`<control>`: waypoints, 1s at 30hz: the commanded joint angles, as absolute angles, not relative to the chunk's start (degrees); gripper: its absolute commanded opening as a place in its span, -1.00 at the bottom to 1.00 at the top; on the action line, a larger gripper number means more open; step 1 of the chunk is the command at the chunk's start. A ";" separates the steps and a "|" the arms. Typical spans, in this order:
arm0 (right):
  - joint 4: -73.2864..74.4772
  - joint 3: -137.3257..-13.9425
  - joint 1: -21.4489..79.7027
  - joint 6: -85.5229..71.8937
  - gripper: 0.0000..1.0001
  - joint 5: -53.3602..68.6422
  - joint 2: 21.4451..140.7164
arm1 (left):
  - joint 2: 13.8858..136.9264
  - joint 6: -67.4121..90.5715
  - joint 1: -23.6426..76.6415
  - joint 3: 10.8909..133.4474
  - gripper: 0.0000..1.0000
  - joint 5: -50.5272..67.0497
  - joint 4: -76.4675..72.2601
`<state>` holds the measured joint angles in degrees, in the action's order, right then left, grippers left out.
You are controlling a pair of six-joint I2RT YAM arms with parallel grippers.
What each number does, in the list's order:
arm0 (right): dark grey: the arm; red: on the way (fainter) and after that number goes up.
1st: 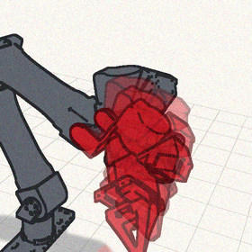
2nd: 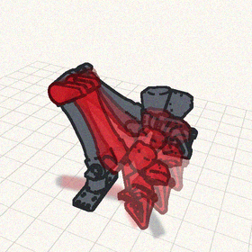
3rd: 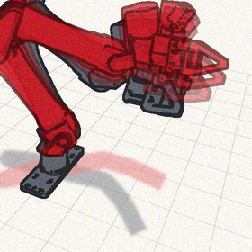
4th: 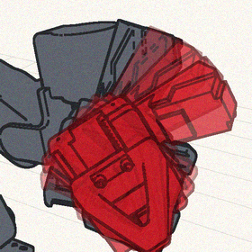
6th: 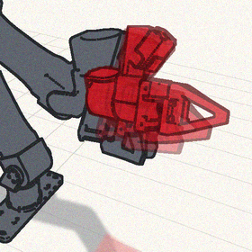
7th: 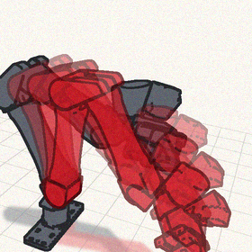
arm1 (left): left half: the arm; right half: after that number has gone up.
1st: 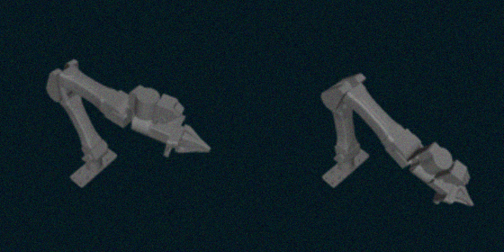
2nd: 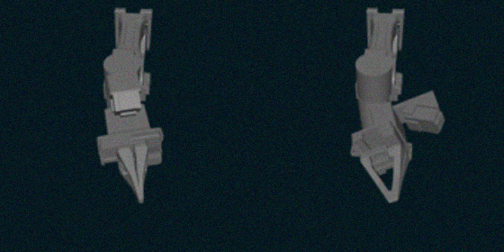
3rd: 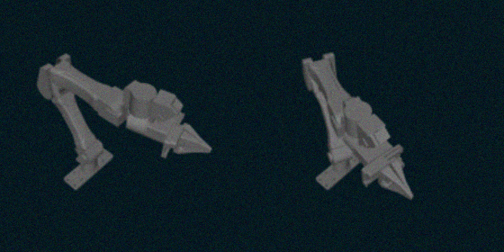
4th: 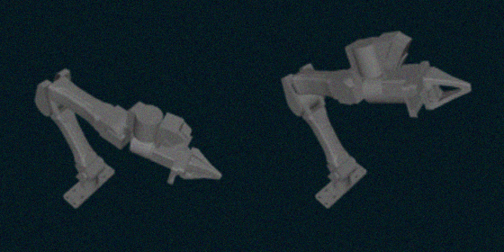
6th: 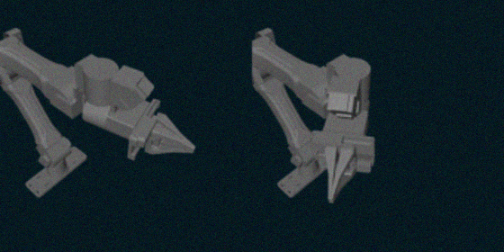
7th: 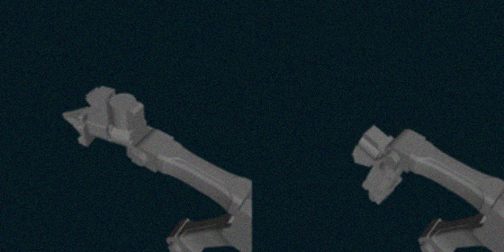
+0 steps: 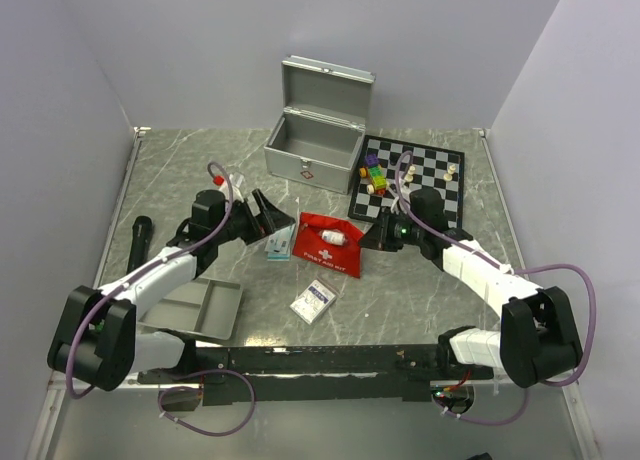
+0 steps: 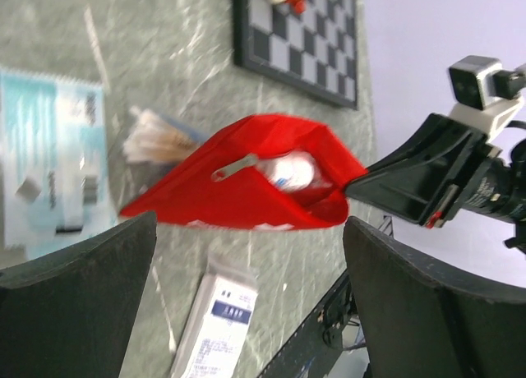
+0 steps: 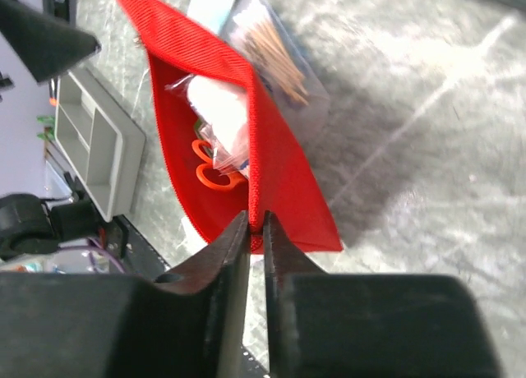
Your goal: Organize the medicine kit
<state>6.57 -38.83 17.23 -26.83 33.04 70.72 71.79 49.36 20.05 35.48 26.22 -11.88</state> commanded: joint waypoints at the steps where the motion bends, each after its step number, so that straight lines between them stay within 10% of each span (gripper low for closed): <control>1: 0.70 -38.32 19.07 -22.94 -0.79 34.19 68.47 | 72.60 48.69 19.95 37.79 0.95 28.48 -22.23; 11: 1.49 -39.20 19.51 -21.71 -0.95 34.89 69.26 | 80.23 43.07 19.77 37.79 0.40 35.33 -29.35; 30: 0.97 -38.58 21.09 -20.57 -1.00 34.89 69.00 | 89.65 41.57 19.16 40.35 0.08 38.67 -35.59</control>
